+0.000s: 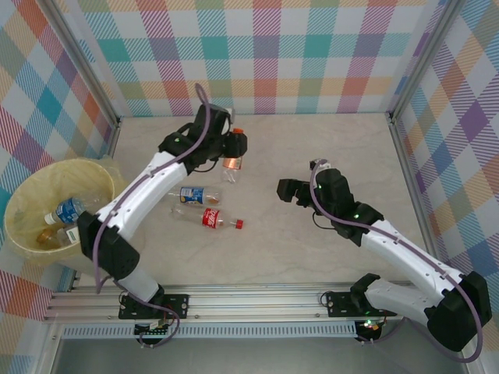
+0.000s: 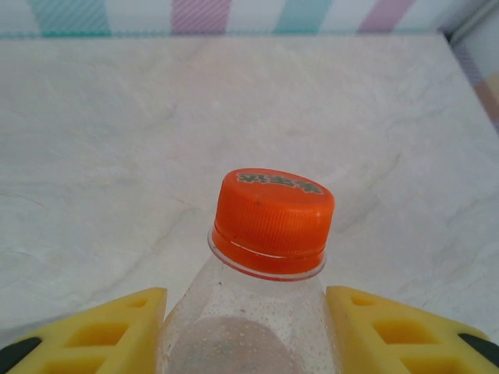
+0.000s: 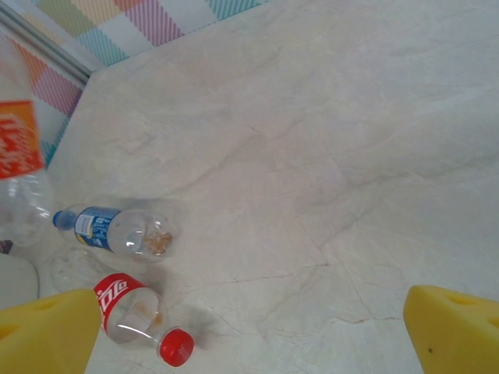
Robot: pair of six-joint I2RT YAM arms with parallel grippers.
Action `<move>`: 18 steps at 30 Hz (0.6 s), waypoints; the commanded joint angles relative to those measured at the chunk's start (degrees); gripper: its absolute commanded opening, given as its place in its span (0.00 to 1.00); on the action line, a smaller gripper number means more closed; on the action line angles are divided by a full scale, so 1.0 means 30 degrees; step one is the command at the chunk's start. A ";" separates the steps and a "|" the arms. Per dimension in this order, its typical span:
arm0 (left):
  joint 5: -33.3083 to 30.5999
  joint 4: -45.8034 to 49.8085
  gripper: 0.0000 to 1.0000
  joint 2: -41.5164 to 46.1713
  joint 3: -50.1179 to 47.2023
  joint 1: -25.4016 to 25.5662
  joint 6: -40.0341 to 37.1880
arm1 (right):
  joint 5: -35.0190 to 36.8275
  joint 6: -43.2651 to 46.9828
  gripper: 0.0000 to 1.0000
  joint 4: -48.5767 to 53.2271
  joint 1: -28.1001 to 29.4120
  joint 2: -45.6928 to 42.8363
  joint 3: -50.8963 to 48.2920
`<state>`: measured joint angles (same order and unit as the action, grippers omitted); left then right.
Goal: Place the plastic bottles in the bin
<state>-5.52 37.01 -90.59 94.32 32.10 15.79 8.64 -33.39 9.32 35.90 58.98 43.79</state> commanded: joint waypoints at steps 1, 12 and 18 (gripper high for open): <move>-0.3424 -0.0623 0.45 0.2312 -0.0336 -0.0410 0.1155 | -0.0732 0.0494 1.00 -0.1628 -0.0131 -0.0124 -0.0168; -0.9387 0.0137 0.46 0.7635 -0.0710 -0.2765 0.0252 | -0.1430 0.0471 1.00 -0.2458 -0.0116 0.1709 0.0680; -1.1865 0.1462 0.46 0.9033 -0.0087 -0.3678 -0.1262 | -0.1948 0.0494 1.00 -0.2615 -0.0131 0.2772 0.1292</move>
<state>-34.94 38.87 -65.04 92.79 22.22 15.53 4.40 -32.56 4.29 35.90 66.39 44.93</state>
